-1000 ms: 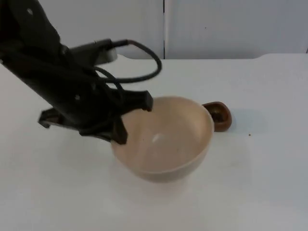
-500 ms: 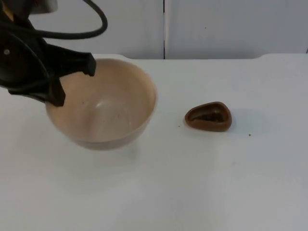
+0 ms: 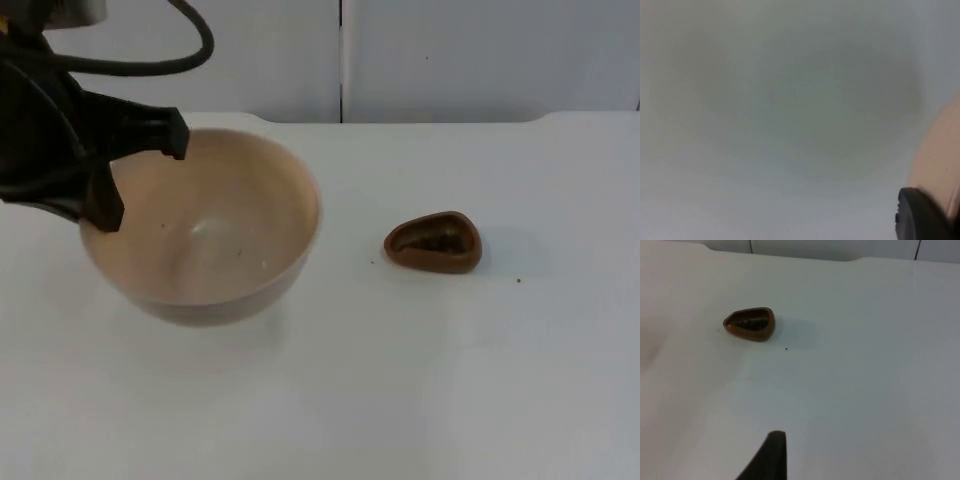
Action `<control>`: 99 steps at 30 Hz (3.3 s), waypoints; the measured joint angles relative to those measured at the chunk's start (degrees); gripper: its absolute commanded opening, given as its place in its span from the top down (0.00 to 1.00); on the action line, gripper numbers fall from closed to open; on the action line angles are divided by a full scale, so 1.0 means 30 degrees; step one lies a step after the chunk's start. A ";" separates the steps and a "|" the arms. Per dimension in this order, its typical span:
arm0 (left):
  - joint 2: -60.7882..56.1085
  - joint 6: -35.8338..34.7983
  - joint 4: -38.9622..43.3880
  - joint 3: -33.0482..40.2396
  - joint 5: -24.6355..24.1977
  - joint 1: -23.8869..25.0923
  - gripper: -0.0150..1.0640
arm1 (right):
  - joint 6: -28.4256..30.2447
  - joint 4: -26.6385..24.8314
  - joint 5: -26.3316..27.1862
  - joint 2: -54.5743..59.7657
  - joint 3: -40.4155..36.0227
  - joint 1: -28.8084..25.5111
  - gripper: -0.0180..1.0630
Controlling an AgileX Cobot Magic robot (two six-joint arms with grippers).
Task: Pick up the bowl with the left hand and pour the coffee beans from the cup into the bowl with the right hand.
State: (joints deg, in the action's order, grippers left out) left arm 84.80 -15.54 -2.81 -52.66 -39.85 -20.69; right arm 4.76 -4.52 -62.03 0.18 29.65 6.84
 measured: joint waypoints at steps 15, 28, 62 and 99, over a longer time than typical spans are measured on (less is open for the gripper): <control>0.0687 -0.7293 0.4226 0.0281 -0.1744 -0.2257 0.99 | -0.0068 -0.0509 0.0000 0.0000 0.0000 0.0000 0.01; 0.0771 -0.8175 0.5027 0.0281 -0.1874 -0.2580 0.99 | -0.0068 -0.0547 0.0000 0.0000 0.0000 0.0000 0.01; 0.0771 -0.8239 0.4726 0.0281 -0.2010 -0.2580 0.99 | -0.0068 -0.0656 0.4317 0.9619 0.4044 0.0000 0.01; 0.0771 -0.8286 0.4374 0.0281 -0.2041 -0.2580 0.99 | 0.0570 -0.1378 0.5807 2.1925 1.0332 0.0000 0.01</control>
State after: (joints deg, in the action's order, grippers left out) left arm 87.11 -40.40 10.31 -51.82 -45.97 -28.43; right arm 6.47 -8.66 -44.61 65.95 60.65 6.84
